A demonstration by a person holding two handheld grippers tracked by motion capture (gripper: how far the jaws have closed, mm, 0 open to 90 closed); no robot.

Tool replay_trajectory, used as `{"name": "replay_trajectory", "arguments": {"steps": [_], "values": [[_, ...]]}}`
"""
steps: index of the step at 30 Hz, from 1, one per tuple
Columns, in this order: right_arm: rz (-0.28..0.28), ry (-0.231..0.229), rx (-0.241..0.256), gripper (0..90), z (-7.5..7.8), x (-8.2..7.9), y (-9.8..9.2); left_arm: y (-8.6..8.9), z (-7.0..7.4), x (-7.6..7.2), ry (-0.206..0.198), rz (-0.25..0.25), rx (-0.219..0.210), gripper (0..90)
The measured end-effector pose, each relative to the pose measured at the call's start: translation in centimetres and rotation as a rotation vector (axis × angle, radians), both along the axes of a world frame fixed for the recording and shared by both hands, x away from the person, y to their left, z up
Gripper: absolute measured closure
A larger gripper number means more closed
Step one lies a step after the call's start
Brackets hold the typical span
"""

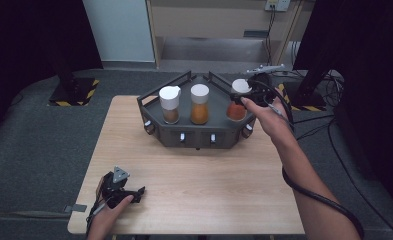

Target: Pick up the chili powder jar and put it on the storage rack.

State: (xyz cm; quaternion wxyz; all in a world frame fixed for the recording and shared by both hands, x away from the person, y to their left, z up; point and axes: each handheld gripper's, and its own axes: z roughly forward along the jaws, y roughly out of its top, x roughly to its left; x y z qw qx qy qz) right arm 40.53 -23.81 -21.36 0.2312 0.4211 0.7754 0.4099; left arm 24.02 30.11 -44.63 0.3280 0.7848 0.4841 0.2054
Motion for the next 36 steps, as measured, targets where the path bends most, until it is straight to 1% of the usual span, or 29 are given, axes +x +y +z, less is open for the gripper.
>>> {"name": "replay_trajectory", "arguments": {"steps": [14,28,36], "values": [[-0.021,0.015,0.003,34.0,-0.7,1.3,0.4,0.0,0.0,0.0,0.000,0.000,-0.001,0.0],[-0.027,0.044,0.004,34.0,-2.1,2.6,1.2,0.0,0.0,0.0,0.000,0.001,-0.001,0.0],[-0.023,0.052,-0.001,34.0,-2.5,3.1,1.7,0.0,0.0,0.0,0.001,-0.001,0.002,0.0]]}}
